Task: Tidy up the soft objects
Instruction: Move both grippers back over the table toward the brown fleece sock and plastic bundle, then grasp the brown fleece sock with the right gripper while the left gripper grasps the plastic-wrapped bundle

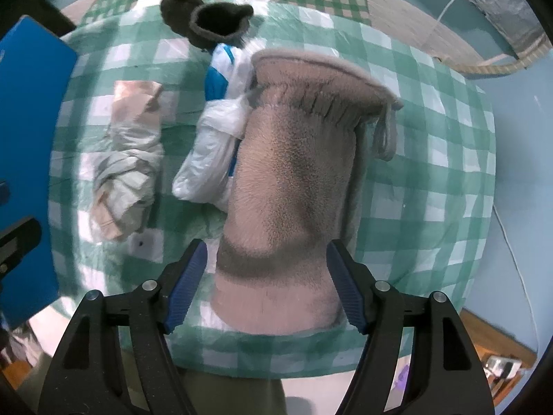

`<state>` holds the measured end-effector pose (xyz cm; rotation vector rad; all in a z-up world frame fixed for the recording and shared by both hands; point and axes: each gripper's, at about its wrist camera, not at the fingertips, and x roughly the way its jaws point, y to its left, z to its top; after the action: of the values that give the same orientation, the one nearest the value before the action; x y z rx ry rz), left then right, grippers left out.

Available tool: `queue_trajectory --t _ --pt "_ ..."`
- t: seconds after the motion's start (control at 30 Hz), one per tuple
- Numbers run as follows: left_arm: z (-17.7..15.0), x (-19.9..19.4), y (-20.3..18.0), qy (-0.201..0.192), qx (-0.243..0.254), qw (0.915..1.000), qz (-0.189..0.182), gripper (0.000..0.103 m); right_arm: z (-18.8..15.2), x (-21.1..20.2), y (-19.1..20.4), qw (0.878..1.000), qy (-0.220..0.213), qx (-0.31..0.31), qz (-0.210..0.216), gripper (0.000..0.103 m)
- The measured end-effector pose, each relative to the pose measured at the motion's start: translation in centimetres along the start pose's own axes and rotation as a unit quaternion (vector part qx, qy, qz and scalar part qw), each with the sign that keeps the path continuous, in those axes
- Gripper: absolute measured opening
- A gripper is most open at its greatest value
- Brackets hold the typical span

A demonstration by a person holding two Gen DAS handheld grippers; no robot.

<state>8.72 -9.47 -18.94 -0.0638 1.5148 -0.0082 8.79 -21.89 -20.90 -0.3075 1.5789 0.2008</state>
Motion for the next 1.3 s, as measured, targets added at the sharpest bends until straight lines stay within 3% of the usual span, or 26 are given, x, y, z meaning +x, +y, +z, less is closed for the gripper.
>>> queue_trajectory --t 0.37,0.67,0.87,1.03,1.3 --pt "0.8 1.4 -0.3 0.015 0.006 0.9999 -0.003 0.057 1.6 2.7 0.3 0.999 0.012 0.021 -0.031 0.071" --pt "1.8 2.3 -0.3 0.028 -0.004 0.9995 -0.015 0.058 2.5 4.6 -1.1 1.000 0.013 0.020 -0.016 0.071" --pt "2.8 2.8 -0.5 0.033 -0.017 0.9989 -0.026 0.061 2.5 4.8 -3.7 1.000 0.007 0.021 0.009 0.048" --pt "3.6 3.3 -1.0 0.036 -0.025 0.9985 -0.032 0.064 2.0 4.8 -6.5 0.998 -0.001 0.028 0.050 0.022" --pt "4.6 4.8 -1.5 0.048 -0.039 0.9975 -0.033 0.066 1.5 4.3 -11.1 0.991 -0.013 0.045 0.125 0.017"
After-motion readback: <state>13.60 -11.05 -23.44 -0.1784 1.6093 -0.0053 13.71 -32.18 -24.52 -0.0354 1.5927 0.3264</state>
